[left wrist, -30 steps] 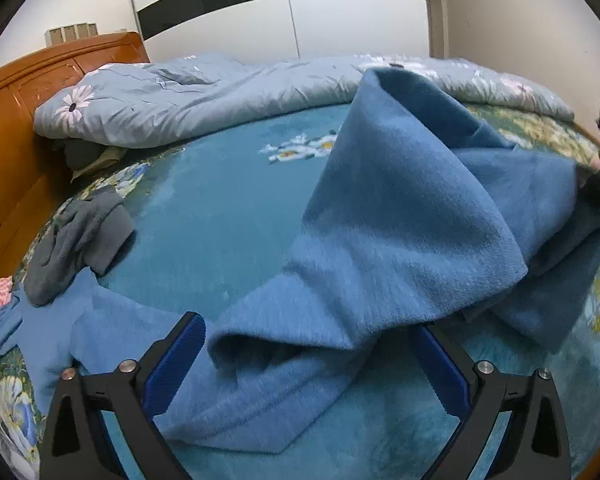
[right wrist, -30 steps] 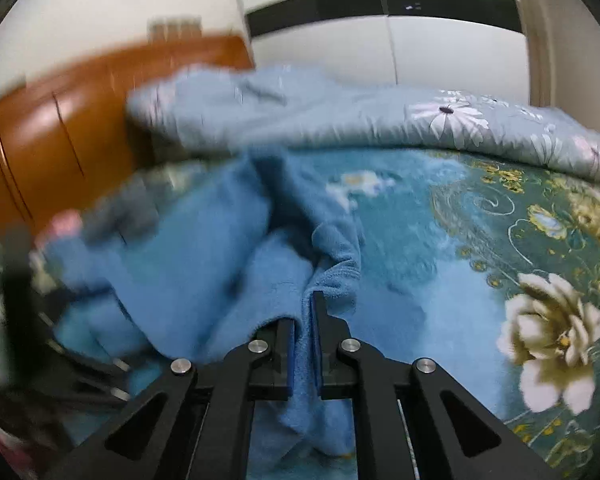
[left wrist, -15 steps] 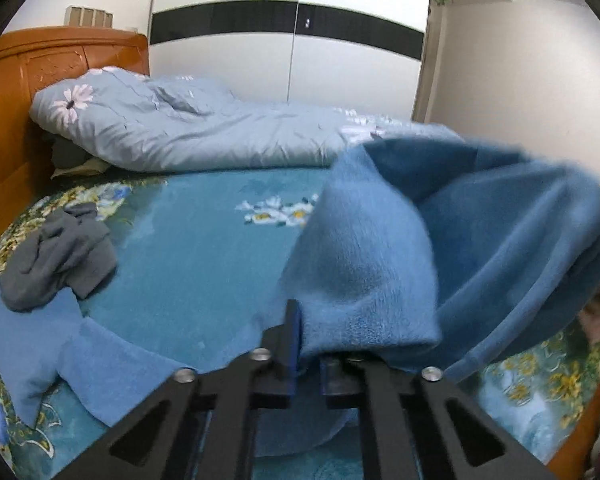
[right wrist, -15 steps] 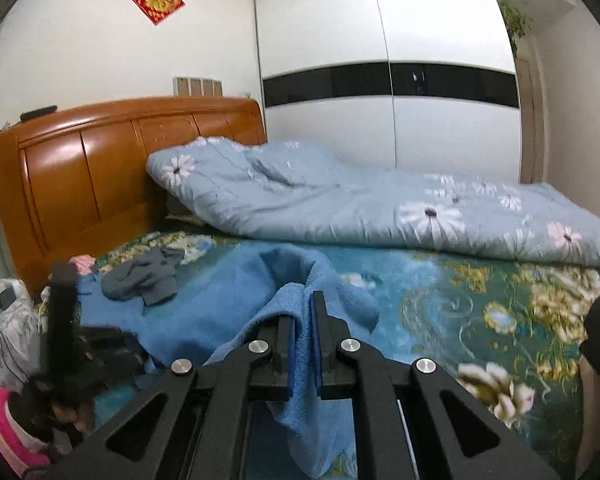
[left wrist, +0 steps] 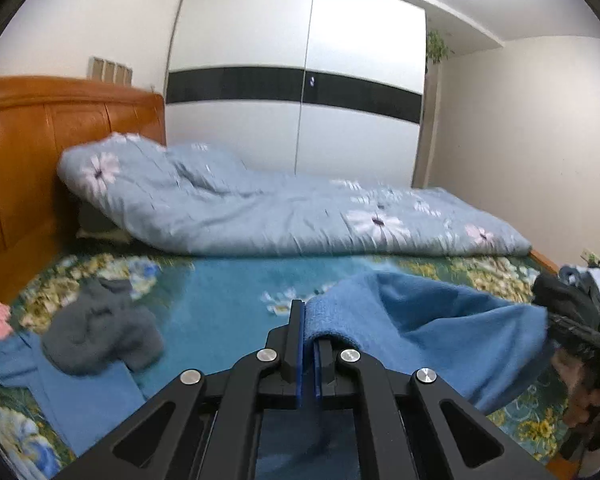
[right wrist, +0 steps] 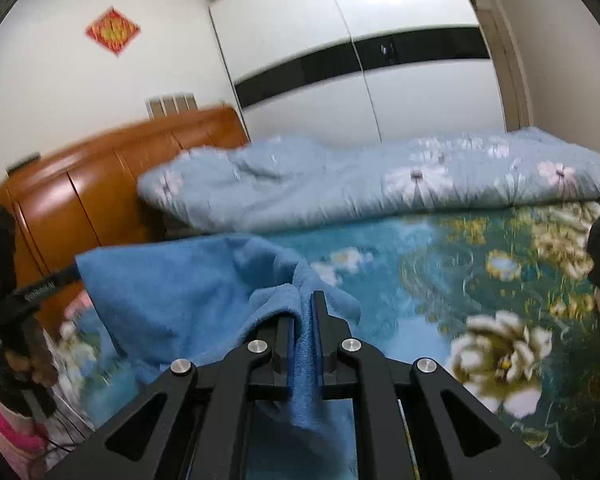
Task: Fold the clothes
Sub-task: 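Hold the sweatshirt up with both grippers and shake it out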
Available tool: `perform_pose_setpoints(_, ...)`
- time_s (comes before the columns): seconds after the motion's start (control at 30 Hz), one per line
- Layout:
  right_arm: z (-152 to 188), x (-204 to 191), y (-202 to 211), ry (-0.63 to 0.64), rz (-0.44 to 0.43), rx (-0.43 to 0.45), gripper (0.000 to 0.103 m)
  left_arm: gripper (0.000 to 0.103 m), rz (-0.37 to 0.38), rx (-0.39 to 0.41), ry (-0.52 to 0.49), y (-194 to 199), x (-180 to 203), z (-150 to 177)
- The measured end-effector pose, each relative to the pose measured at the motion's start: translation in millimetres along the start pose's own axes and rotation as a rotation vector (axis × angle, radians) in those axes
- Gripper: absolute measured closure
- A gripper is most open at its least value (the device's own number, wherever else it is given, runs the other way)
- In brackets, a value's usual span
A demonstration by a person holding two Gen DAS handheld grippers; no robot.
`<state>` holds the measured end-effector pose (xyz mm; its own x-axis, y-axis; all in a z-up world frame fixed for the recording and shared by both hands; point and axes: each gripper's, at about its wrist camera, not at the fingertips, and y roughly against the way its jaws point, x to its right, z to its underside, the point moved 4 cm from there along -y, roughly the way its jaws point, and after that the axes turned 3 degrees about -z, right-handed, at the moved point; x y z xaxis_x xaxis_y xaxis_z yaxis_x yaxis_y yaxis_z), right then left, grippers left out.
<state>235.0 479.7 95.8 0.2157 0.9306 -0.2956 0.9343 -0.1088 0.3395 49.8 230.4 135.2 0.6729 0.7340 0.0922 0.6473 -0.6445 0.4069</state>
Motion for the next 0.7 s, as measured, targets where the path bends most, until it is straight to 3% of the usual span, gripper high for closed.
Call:
perform_pose_setpoints(0.1, -25, -6, 29, 0.037, 0.011, 0.091, 0.095, 0.099, 0.015, 0.046, 0.013, 19, -3, -15)
perform_pose_setpoints(0.2, -40, -8, 43, 0.057, 0.027, 0.117, 0.095, 0.099, 0.030, 0.090, -0.003, 34, 3, -30)
perform_pose_setpoints(0.37, -35, 0, 48, 0.020, 0.050, 0.095, 0.094, 0.099, 0.048, 0.130, -0.052, 49, 24, -43)
perform_pose_setpoints(0.5, -23, 7, 51, -0.015, 0.052, 0.074, 0.094, 0.099, 0.050, 0.105, -0.074, 48, 34, -34)
perform_pose_setpoints(0.53, -20, 10, 50, -0.028, 0.053, 0.065, 0.092, 0.099, 0.051, 0.094, -0.073, 47, 36, -31)
perform_pose_setpoints(0.6, -10, 17, 47, -0.058, 0.053, 0.041, 0.073, 0.099, 0.055, 0.068, -0.065, 43, 38, -24)
perform_pose_setpoints(0.7, 8, 26, 41, -0.105, 0.047, 0.009, 0.070, 0.099, 0.061, 0.031, -0.067, 40, 43, -13)
